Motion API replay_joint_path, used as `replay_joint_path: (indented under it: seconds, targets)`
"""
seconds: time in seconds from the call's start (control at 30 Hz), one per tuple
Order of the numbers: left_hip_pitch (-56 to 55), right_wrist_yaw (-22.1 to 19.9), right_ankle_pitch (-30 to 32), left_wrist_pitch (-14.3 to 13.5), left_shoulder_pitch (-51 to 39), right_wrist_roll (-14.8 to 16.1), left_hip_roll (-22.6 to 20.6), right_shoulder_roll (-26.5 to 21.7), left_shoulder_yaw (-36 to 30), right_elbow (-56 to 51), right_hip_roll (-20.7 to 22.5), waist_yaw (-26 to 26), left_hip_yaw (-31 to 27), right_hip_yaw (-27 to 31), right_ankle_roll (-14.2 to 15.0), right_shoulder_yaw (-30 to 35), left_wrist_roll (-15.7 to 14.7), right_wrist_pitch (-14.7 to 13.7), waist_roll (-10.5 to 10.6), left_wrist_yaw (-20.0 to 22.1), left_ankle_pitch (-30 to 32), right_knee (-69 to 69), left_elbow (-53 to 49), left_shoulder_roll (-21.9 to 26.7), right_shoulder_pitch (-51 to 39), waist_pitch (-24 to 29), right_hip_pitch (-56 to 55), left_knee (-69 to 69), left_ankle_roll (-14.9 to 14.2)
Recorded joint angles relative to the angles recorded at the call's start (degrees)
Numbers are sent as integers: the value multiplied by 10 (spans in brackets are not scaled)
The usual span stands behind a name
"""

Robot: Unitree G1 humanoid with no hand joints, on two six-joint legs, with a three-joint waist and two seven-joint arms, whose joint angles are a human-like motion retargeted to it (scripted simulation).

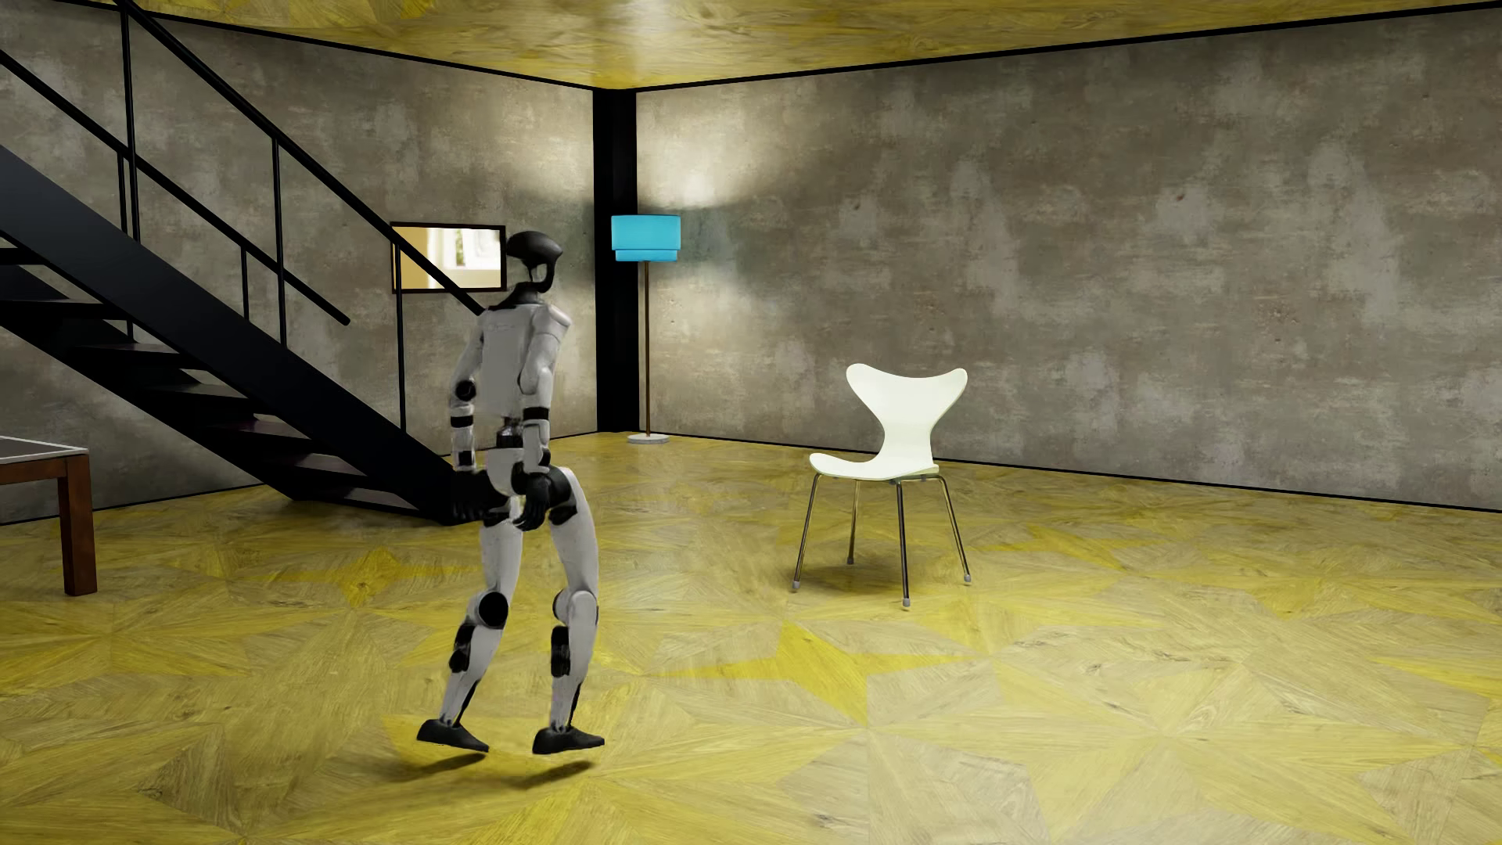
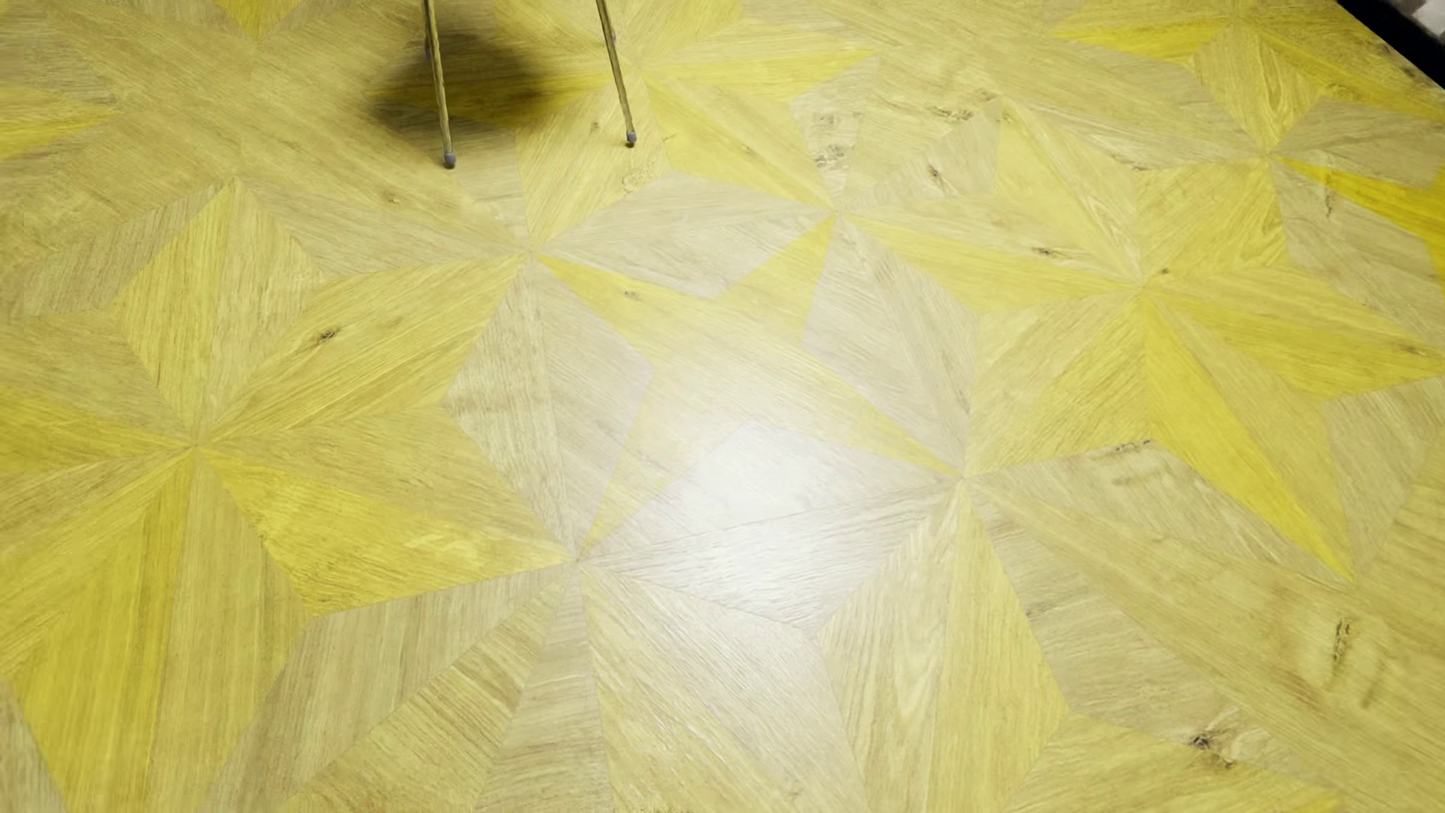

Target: Go to chair

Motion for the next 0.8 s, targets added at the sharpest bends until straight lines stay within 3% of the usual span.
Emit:
replay_joint_path:
  seconds: [0.1, 0.13, 0.17, 0.2, 0.3, 0.33, 0.37, 0.4, 0.47, 0.53, 0.67, 0.73, 0.8]
  targets:
    - [23, 0, -22, 0, 24, 0, 5, -5, -20, -16, 6, 5, 0, 0, 0, -5, 0, 0, -5, 0, 33, -34, 64, 7, -15, 20, -69, 4, 0]
    - [32, 0, -10, 0, 28, 0, 7, -6, -27, -21, 11, 1, 0, 0, 0, -6, 0, 0, -8, 0, 42, -4, 77, 9, -18, 25, -90, 6, 0]
    - [42, 0, 29, 0, 30, 0, 7, -6, -33, -26, 17, -5, 0, 0, 0, -6, 0, 0, -14, 0, 50, -138, 85, 11, -18, 29, -109, 8, 0]
    - [54, 0, 42, 0, 30, 0, 7, -6, -37, -31, 23, -14, 0, 0, 0, -6, 0, 0, -21, 0, 55, -138, 89, 12, -15, 31, -124, 10, 0]
    - [106, 0, 2, 0, 27, 0, 10, -2, -38, -65, 33, -52, 0, 0, 0, -15, 0, 0, -45, 0, 56, -172, 59, 15, 14, 33, -132, 18, 0]
    - [125, 0, -2, 0, 29, 0, 12, -1, -38, -80, 36, -67, 0, 0, 0, -15, 0, 0, -51, 0, 55, -46, 28, 17, 22, 32, -132, 23, 0]
    - [135, 0, 11, 0, 31, 0, 15, -1, -40, -89, 36, -82, 0, 0, 0, -12, 0, 0, -49, 0, 56, -27, -11, 17, 19, 26, -146, 29, 0]
    - [135, 0, 63, 0, 29, 0, 21, -3, -51, -86, 34, -90, 0, 0, 0, -11, 0, 0, -31, 0, 66, 19, -45, 12, 3, 17, -188, 35, 0]
    - [133, 0, 140, 0, 10, 0, 26, -9, -96, -61, 51, -69, 0, 0, 0, -14, 0, 0, 21, 0, 146, 145, -61, -4, -59, 11, -264, 56, 0]
    - [90, 0, 98, 0, -4, 0, 23, -7, -154, -82, 76, -54, 0, 0, 0, -12, 0, 0, 43, 0, 206, 194, -54, 0, -103, 16, -240, 154, 0]
    - [-112, 0, 44, 0, 4, 0, 5, -4, -109, -128, 106, -30, 0, 0, 0, -34, 0, 0, 43, 0, 0, 133, -37, -13, -112, 22, -85, 453, 0]
    - [-223, 0, 35, 0, 6, 0, -11, -2, -96, -126, 104, -9, 0, 0, 0, -48, 0, 0, 31, 0, 16, 93, -32, -14, -98, 16, -8, 454, 0]
    - [-284, 0, 36, 0, 13, 0, -13, -2, -87, -120, 110, 25, 0, 0, 0, -44, 0, 0, 19, 0, 78, 57, -26, -11, -85, 16, 66, 300, 0]
